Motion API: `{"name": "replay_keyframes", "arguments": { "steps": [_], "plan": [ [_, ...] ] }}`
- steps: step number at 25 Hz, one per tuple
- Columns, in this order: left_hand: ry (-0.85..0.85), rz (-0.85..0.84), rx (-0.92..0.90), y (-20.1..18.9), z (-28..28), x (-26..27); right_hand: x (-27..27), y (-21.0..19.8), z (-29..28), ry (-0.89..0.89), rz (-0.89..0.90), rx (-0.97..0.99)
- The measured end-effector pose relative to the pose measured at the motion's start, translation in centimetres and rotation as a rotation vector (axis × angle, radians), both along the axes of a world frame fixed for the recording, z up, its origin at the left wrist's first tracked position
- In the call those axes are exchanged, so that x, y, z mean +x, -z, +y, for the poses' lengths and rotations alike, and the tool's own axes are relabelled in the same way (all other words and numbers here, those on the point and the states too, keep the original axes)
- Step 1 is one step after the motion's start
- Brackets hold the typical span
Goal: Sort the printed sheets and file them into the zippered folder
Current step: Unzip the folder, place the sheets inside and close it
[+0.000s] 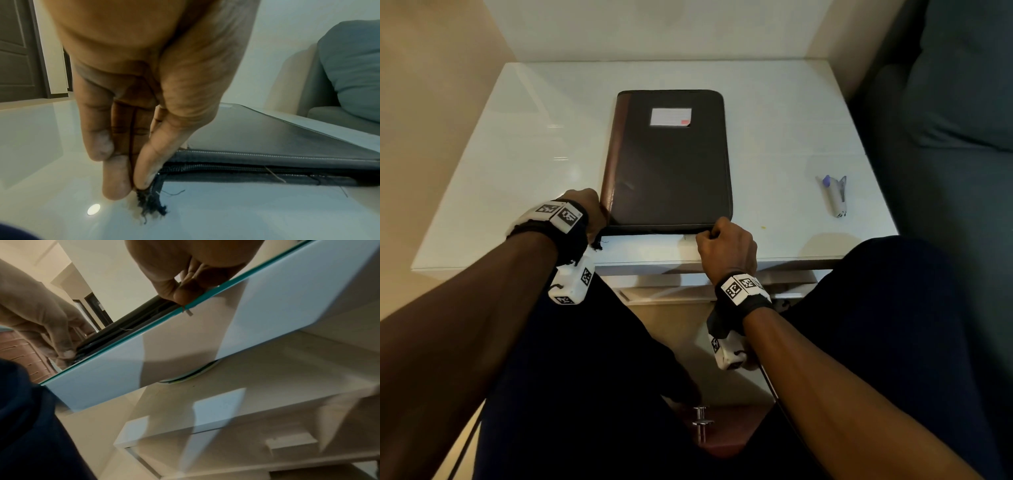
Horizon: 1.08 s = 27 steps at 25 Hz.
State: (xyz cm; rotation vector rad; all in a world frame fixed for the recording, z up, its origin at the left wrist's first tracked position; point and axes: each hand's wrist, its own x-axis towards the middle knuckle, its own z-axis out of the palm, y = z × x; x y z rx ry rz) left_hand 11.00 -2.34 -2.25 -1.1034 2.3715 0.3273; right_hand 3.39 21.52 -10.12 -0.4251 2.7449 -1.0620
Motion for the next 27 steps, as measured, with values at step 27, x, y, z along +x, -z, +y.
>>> {"name": "replay_keyframes", "arguments": {
  "steps": [27],
  "plan": [
    [0.254, 0.238, -0.260, 1.3, 0.4, -9.9, -15.6, -0.2, 0.3, -0.326, 0.098, 0.118]
  ]
}}
